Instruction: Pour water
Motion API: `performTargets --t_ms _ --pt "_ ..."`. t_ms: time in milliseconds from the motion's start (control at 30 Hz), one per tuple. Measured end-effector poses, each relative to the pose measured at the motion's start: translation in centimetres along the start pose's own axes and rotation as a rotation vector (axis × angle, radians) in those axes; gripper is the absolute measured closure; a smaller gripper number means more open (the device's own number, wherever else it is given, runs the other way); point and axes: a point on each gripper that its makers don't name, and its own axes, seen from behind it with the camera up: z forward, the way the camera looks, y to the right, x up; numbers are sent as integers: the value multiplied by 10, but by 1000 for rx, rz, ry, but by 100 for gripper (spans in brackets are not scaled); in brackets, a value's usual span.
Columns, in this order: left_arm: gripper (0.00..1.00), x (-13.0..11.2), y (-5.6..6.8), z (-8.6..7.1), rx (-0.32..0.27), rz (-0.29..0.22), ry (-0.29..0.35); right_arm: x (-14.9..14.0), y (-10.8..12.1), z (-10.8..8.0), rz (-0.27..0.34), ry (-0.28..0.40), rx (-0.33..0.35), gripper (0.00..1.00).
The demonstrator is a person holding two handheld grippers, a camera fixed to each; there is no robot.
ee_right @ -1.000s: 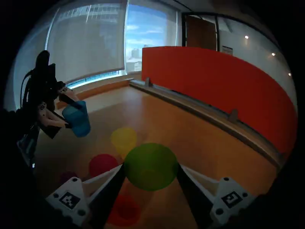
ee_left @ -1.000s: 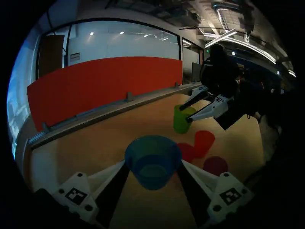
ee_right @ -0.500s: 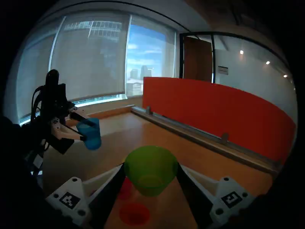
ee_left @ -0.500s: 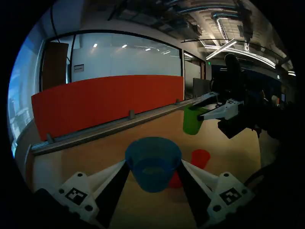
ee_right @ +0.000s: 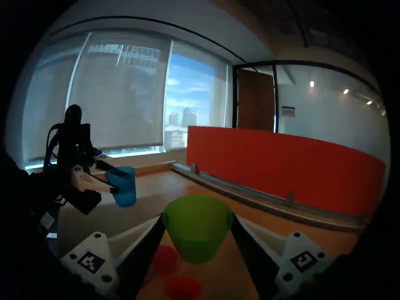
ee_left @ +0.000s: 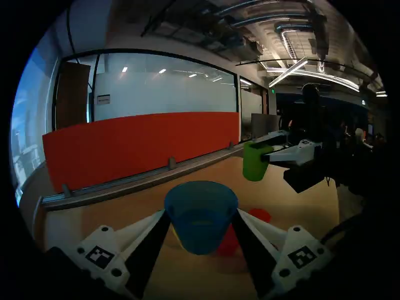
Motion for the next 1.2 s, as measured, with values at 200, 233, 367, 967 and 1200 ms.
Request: performTargets --t_ms 200,233,367,967,1200 --pt "16 5 2 1 -3 5 11 7 -2 -3 -12 46 -5 6" --pt "16 7 1 1 -1 5 13 8 -3 -3 -14 51 -4 6" --pt "16 9 1 2 -1 5 16 8 -4 -3 -16 58 -1 6" --pt "16 25 -6 5 37 62 43 0 -15 3 9 66 34 7" --pt "16 37 -12 5 63 106 52 -8 -27 8 0 58 61 7"
